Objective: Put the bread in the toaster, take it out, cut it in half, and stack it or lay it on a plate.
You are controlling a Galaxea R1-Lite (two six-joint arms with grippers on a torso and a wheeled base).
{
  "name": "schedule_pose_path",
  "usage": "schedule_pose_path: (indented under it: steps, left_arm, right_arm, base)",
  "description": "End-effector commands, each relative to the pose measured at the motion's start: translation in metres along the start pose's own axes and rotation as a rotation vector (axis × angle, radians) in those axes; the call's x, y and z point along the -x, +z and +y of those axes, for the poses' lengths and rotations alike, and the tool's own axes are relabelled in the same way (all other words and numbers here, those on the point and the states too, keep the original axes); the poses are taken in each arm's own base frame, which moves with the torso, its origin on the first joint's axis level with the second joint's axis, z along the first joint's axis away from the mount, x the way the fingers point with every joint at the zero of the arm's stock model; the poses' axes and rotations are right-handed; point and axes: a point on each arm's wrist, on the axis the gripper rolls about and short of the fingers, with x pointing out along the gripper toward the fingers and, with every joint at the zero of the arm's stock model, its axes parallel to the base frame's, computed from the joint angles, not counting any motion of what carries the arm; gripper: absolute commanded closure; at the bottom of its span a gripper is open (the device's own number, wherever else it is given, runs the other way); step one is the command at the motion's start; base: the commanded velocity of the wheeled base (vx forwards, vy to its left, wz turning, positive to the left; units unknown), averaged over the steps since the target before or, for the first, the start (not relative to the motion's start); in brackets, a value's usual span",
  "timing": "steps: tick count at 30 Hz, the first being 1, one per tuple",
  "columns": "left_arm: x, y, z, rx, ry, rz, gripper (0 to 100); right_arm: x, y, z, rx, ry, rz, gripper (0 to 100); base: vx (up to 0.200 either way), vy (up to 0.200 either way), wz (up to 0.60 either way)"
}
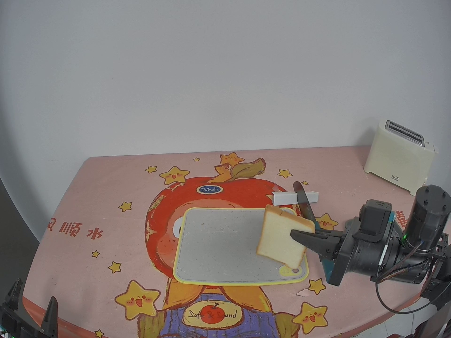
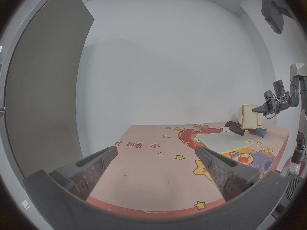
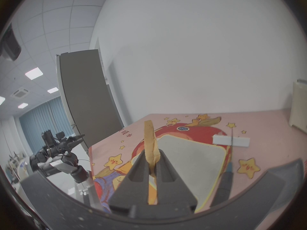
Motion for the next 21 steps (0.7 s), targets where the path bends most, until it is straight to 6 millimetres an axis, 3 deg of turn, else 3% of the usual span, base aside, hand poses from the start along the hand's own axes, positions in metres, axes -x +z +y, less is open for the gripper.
schedule_pose_path:
  steps: [1, 9, 21]
  left_arm:
    - [0.0, -0.005, 0.0, 0.001, 0.0, 0.0, 0]
    - [0.0, -0.005, 0.0, 0.001, 0.0, 0.0, 0]
    - [0.0, -0.005, 0.0, 0.001, 0.0, 0.0, 0]
  right_arm:
    - [-0.014, -0.004, -0.001, -0.066, -0.002, 0.031, 100]
    - [-0.021, -0.006, -0.003, -0.199, -0.014, 0.053, 100]
    - [-0.035, -0.018, -0.002, -0.244, -0.013, 0.103, 100]
  base:
    - [0.0, 0.0, 0.0]
    - [0.0, 0.0, 0.0]
    - [0.0, 0.0, 0.0]
